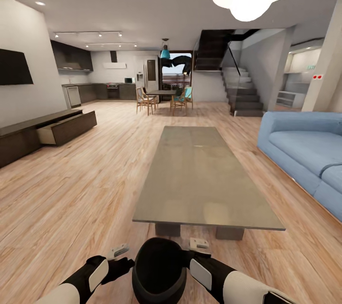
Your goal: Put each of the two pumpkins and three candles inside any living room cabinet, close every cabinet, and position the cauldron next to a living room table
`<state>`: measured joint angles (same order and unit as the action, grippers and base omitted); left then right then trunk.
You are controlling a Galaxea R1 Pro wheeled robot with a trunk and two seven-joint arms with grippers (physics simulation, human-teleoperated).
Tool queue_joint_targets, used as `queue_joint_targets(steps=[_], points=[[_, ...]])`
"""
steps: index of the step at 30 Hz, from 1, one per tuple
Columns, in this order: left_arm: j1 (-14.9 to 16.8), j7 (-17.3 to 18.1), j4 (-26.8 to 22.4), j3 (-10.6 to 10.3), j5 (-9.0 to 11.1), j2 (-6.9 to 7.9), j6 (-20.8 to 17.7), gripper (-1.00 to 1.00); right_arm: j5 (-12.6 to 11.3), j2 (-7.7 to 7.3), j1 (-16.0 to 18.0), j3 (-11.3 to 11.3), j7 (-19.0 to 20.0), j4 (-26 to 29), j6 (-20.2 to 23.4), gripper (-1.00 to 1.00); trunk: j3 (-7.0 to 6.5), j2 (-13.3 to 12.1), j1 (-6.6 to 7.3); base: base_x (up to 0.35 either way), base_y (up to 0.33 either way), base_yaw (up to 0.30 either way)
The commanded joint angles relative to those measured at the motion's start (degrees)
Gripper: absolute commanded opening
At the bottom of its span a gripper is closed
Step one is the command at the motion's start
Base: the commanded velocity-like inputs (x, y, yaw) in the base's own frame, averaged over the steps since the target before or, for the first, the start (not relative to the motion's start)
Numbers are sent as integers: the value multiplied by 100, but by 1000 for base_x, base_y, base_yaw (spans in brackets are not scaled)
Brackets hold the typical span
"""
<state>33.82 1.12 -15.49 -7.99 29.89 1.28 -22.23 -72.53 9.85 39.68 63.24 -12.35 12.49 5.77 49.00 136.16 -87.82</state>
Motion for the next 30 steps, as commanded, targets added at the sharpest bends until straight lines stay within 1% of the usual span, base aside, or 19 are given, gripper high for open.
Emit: queue_joint_targets(steps=[1, 22, 30], points=[[2, 2, -7, -46, 34, 6, -18, 100, -16, -3, 5, 31, -36, 10, 21, 100, 6, 3, 1, 0, 0, 0], [2, 2, -7, -38, 27, -4, -10, 100, -34, 0, 5, 28, -82, -56, 57, 100, 6, 3, 1, 0, 0, 1], [2, 2, -7, -45, 28, -3, -13, 100, -32, 0, 5, 31, -84, -62, 47, 100, 26, 3, 1, 0, 0, 219]])
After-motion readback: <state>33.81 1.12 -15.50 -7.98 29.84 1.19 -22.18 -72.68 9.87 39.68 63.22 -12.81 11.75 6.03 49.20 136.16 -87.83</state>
